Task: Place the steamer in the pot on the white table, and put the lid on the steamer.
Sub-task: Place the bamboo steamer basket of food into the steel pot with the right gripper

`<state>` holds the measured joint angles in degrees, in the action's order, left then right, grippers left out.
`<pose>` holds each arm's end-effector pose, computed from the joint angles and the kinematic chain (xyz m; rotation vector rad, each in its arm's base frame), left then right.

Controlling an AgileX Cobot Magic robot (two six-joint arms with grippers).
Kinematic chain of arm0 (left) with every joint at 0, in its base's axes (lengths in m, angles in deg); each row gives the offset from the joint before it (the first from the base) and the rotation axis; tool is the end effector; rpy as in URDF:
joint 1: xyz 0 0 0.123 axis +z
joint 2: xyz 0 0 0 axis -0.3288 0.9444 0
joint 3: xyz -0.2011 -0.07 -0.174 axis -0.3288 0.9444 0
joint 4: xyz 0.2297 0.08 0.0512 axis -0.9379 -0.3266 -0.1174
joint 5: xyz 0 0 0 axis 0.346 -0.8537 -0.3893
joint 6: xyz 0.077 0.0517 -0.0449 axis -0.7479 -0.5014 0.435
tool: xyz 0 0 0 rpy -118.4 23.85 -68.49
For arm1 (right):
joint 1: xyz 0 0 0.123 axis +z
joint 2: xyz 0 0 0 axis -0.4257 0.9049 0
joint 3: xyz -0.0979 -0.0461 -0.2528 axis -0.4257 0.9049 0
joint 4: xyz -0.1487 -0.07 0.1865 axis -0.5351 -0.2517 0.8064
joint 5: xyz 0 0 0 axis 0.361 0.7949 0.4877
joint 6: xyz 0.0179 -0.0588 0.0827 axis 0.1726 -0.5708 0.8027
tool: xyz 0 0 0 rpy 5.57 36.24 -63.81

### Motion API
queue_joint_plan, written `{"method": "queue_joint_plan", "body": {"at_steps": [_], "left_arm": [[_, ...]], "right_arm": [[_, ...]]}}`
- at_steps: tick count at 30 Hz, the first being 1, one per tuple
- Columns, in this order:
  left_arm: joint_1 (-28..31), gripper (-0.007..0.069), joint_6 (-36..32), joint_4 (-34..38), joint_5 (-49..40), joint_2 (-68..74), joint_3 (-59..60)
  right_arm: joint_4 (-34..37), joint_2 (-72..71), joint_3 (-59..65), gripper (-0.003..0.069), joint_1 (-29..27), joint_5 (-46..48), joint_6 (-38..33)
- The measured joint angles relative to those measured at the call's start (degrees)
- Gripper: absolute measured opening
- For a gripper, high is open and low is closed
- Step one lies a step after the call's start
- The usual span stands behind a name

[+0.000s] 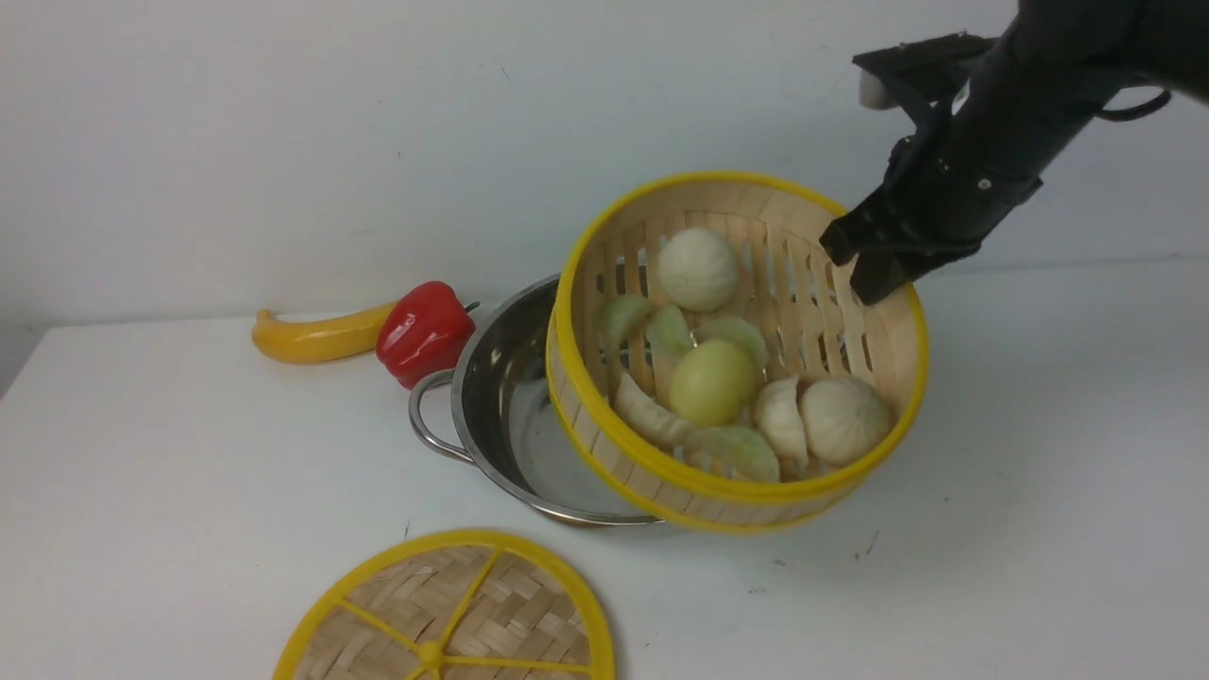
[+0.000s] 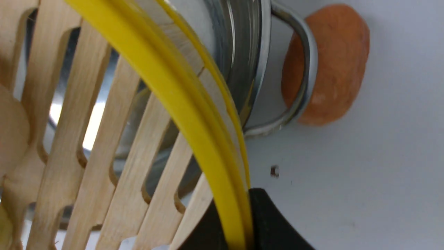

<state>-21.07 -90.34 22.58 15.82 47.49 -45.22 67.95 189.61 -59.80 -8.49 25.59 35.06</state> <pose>0.0723 -0.0020 0.1768 0.0580 1.8353 0.0027 0.4005 0.1420 0.2638 -0.6583 2.7922 0.3229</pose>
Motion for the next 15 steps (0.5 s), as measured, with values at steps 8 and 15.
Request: {"method": "queue_joint_plan", "body": {"at_steps": [8, 15], "left_arm": [[0.0, 0.0241, 0.0, 0.0, 0.0, 0.0, 0.0], [0.0, 0.0241, 0.0, 0.0, 0.0, 0.0, 0.0]], "right_arm": [[3.8, 7.4, -11.6, 0.0052, 0.1, 0.1, 0.0], [4.4, 12.4, -20.1, 0.0052, 1.2, 0.1, -0.3]]}}
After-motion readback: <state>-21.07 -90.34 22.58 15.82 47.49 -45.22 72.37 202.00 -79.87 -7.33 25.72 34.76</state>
